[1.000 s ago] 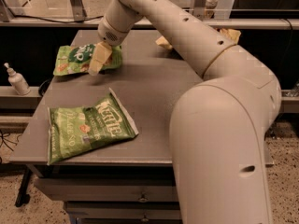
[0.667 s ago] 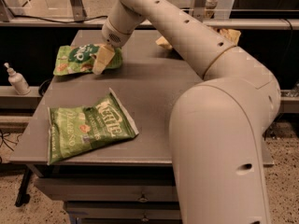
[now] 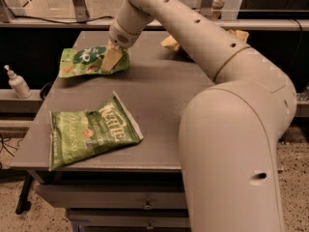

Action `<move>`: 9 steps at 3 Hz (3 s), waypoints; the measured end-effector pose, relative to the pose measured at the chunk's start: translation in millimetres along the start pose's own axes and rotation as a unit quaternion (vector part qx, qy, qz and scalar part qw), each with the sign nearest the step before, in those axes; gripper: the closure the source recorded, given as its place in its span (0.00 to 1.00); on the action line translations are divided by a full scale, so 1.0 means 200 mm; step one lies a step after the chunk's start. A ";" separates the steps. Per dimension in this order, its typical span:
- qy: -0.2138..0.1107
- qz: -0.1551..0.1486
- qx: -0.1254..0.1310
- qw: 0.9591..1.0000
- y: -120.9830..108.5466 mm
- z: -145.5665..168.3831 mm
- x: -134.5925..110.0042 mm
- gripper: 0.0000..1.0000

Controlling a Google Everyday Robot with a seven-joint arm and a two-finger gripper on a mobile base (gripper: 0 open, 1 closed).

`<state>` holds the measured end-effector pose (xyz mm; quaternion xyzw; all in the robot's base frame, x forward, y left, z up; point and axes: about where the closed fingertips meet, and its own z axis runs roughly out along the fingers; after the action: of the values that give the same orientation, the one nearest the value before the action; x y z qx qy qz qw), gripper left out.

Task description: Move green rice chip bag near brown chip bag

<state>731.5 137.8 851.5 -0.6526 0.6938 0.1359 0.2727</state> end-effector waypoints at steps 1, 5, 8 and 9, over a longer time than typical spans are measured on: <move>0.003 0.002 0.004 1.000 0.01 -0.04 0.03 0.88; 0.034 0.111 0.119 0.986 0.20 -0.81 0.47 1.00; 0.114 0.277 0.200 0.933 0.51 -1.28 1.27 1.00; 0.131 0.330 0.223 0.908 0.59 -1.37 1.49 1.00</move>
Offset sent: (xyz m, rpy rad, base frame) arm -0.0160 -0.0442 0.0372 -0.0033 -0.0557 -0.0821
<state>561.5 -246.1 890.2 -0.3205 0.9111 -0.0267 0.2579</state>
